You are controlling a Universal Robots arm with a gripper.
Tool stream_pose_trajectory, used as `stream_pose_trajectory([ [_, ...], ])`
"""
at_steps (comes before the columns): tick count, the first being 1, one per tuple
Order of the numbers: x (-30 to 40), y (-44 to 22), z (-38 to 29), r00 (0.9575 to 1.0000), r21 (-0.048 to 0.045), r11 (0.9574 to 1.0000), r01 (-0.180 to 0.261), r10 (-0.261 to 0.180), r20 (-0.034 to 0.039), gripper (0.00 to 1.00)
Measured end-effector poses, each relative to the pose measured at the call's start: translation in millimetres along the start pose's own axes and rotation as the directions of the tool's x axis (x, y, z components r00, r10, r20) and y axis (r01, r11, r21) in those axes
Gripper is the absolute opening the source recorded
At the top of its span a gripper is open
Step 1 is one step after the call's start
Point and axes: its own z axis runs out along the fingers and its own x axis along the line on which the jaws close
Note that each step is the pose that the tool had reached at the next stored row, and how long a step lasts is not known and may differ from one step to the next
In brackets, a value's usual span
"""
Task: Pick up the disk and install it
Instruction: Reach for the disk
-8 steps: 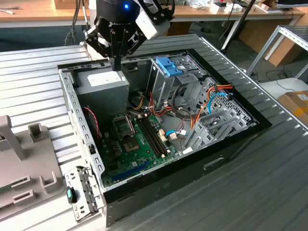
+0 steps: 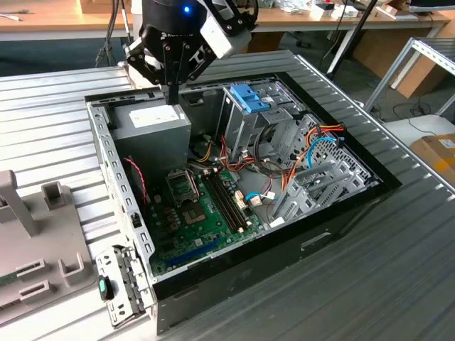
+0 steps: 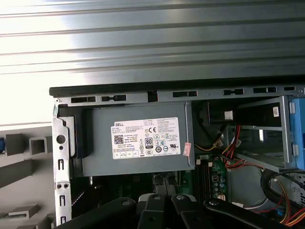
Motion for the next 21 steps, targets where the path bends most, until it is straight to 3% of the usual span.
stream_pose_trajectory([
  [6,3.5,-0.3,-0.1,1.0000,0.0000,1.0000,0.000,0.000,0.0000,0.11],
  [21,21.4,-1.6,-0.6,1.0000,0.0000,1.0000,0.000,0.000,0.0000,0.11],
])
